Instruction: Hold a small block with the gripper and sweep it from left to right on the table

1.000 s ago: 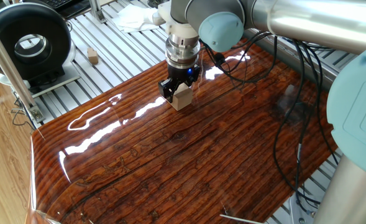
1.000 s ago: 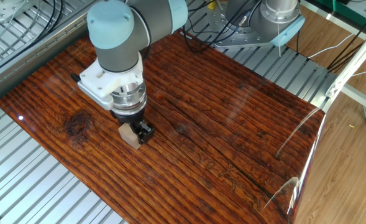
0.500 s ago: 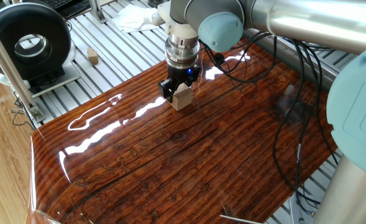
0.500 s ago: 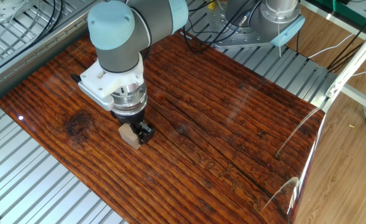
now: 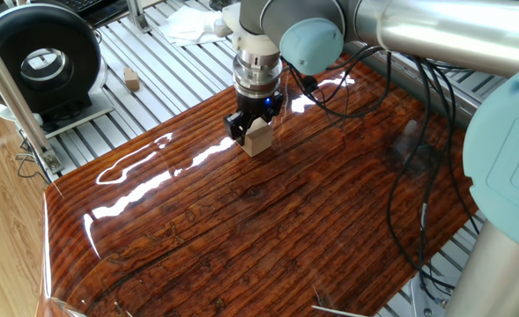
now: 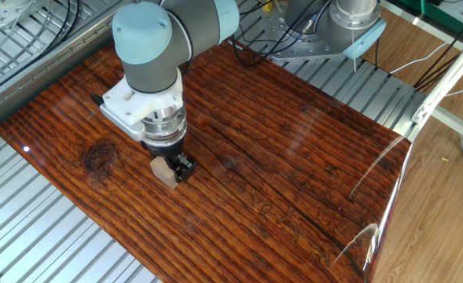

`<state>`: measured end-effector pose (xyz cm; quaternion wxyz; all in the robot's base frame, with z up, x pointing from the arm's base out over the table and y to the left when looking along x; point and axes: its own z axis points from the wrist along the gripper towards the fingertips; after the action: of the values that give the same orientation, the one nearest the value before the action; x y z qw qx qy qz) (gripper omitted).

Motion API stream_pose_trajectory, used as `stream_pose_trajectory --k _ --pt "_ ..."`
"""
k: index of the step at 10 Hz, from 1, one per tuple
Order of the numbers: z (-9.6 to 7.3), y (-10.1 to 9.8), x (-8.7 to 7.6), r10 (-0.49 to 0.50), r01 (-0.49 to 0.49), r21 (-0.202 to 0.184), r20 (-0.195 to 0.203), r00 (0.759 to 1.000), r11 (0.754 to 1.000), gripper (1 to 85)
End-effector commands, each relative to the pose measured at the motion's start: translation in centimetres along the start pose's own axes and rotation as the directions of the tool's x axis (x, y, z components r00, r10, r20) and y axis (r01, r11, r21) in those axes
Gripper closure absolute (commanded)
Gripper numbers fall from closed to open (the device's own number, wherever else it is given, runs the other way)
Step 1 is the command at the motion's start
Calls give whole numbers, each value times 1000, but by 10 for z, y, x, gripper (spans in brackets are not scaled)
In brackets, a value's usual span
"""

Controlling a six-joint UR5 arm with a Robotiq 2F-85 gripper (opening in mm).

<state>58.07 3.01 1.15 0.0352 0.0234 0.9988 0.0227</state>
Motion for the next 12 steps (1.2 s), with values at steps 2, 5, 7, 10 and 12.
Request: stream_pose_trajectory --k 2,5,7,10,12 --pt "0 3 -1 11 -11 -9 2 1000 1000 847" --pt "-1 5 -2 12 -12 -11 2 1000 1000 847" --pt "-1 6 -1 14 -14 -13 2 1000 1000 847" --pt "-1 11 -2 19 -19 -22 -1 1000 1000 847" --pt "-2 13 -2 24 -24 -23 -4 1000 999 847"
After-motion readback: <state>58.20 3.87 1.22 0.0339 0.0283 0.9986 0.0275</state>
